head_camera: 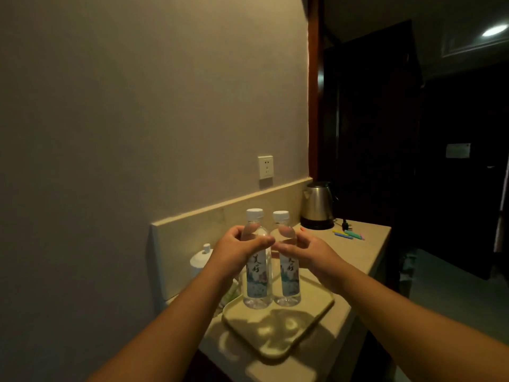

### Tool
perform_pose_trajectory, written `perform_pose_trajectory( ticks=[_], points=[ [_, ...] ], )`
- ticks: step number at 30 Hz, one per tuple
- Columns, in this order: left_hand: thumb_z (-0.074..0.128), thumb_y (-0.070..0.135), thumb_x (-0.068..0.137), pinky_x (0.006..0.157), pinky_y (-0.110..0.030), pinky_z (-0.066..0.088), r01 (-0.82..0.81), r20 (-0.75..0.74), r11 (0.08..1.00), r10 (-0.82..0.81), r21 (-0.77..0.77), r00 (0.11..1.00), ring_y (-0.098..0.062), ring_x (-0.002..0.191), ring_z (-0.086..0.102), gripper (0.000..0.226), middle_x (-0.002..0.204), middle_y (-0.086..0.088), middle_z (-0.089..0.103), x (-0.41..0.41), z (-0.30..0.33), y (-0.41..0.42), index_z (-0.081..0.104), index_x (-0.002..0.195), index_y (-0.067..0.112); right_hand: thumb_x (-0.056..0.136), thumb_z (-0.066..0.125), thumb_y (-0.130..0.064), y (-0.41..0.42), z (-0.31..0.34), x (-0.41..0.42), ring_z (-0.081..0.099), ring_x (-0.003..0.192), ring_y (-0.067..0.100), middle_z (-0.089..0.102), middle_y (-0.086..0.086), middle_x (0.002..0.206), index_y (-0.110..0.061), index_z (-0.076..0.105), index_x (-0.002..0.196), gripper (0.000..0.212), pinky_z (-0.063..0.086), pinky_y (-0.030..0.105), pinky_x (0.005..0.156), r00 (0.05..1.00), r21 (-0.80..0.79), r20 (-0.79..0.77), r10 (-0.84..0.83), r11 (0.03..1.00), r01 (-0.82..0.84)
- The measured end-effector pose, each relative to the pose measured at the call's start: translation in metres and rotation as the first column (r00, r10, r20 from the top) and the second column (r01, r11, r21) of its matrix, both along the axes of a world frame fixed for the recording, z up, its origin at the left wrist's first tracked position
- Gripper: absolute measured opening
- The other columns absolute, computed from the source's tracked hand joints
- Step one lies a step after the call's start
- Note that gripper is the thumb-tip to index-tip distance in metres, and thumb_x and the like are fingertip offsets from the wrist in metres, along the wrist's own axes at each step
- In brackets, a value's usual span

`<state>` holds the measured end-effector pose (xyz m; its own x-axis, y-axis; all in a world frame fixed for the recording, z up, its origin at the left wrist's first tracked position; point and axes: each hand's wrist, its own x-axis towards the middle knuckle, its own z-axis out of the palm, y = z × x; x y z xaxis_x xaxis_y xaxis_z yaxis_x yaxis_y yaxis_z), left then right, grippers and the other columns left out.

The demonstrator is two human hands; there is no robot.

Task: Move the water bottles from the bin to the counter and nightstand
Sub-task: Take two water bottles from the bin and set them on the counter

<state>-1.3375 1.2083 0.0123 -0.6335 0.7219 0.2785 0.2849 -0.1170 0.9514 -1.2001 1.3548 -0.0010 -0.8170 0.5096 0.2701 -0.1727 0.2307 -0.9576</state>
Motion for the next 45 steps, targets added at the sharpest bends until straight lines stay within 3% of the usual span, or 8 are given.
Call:
perform_pose_trajectory(
  ticks=[4,7,13,18,23,27,35,45],
  points=[
    [0.085,0.044,0.071,0.061,-0.019,0.054,-0.092,-0.026,0.995,0.091,-0.048,0.996,-0.008,0.086,0.072,0.047,0.102,0.008,0.073,-0.015,-0.007,0.016,0.064,0.111,0.029,0.067,0.085,-0.037,0.034,-0.007,-0.029,0.072,0.104,0.017,0.075,-0.001,0.113,-0.023,0.06,0.125,0.065,0.058,0.03,0.08,0.996,0.007,0.026,0.088,0.996,-0.088],
    [0.087,0.048,0.067,0.076,-0.029,0.06,-0.179,-0.071,0.978,0.172,-0.111,0.983,-0.013,0.097,0.07,0.062,0.11,0.007,0.072,-0.02,-0.015,0.015,0.062,0.12,0.026,0.061,0.087,-0.04,0.051,-0.015,-0.05,0.071,0.106,0.02,0.074,0.001,0.116,-0.02,0.059,0.128,0.075,0.058,0.039,0.089,0.981,0.061,0.068,0.184,0.98,-0.188],
    [0.091,0.037,0.065,0.074,-0.025,0.058,-0.401,-0.108,0.903,0.388,-0.153,0.915,-0.011,0.094,0.073,0.056,0.105,0.005,0.076,-0.007,-0.031,-0.001,0.065,0.113,0.024,0.073,0.086,-0.025,0.065,-0.026,-0.078,0.071,0.104,0.014,0.075,-0.002,0.113,-0.019,0.061,0.124,0.057,0.057,0.029,0.083,0.896,0.086,0.117,0.428,0.895,-0.438],
    [0.091,0.03,0.067,0.085,-0.037,0.059,-0.528,-0.069,0.833,0.524,-0.165,0.849,-0.018,0.102,0.071,0.057,0.112,0.002,0.073,0.009,-0.037,-0.005,0.063,0.117,0.023,0.069,0.089,-0.031,0.07,-0.03,-0.088,0.069,0.106,0.009,0.075,-0.011,0.111,-0.026,0.062,0.123,0.06,0.055,0.03,0.089,0.82,0.144,0.175,0.546,0.809,-0.57],
    [0.092,0.046,0.052,0.076,-0.022,0.056,-0.538,-0.171,0.804,0.51,-0.254,0.843,-0.008,0.103,0.067,0.084,0.117,0.009,0.068,0.021,-0.03,0.004,0.056,0.125,0.027,0.07,0.086,-0.034,0.078,-0.029,-0.088,0.066,0.099,0.0,0.072,-0.023,0.102,-0.043,0.059,0.108,0.048,0.052,0.019,0.076,0.818,0.168,0.178,0.547,0.802,-0.573],
    [0.089,0.057,0.042,0.083,-0.027,0.057,-0.553,-0.217,0.788,0.509,-0.271,0.833,-0.007,0.105,0.064,0.099,0.118,0.011,0.065,0.026,-0.03,0.012,0.052,0.131,0.03,0.075,0.085,-0.027,0.084,-0.027,-0.089,0.063,0.1,-0.002,0.069,-0.02,0.107,-0.045,0.056,0.108,0.048,0.049,0.014,0.072,0.811,0.187,0.197,0.552,0.79,-0.583],
    [0.091,0.042,0.058,0.097,-0.041,0.055,-0.555,-0.225,0.796,0.51,-0.244,0.83,-0.015,0.113,0.065,0.073,0.12,0.007,0.068,0.022,-0.035,0.007,0.057,0.122,0.031,0.074,0.084,-0.028,0.081,-0.032,-0.084,0.063,0.1,0.0,0.067,-0.019,0.109,-0.043,0.056,0.107,0.046,0.049,0.016,0.074,0.82,0.193,0.185,0.542,0.798,-0.571],
    [0.088,0.054,0.05,0.095,-0.045,0.057,-0.574,-0.182,0.795,0.546,-0.197,0.818,-0.016,0.108,0.067,0.08,0.117,0.005,0.069,0.025,-0.043,0.01,0.057,0.12,0.03,0.063,0.083,-0.038,0.08,-0.033,-0.08,0.063,0.106,0.004,0.069,-0.016,0.113,-0.042,0.057,0.11,0.054,0.051,0.022,0.08,0.819,0.17,0.206,0.536,0.804,-0.569]
  ],
)
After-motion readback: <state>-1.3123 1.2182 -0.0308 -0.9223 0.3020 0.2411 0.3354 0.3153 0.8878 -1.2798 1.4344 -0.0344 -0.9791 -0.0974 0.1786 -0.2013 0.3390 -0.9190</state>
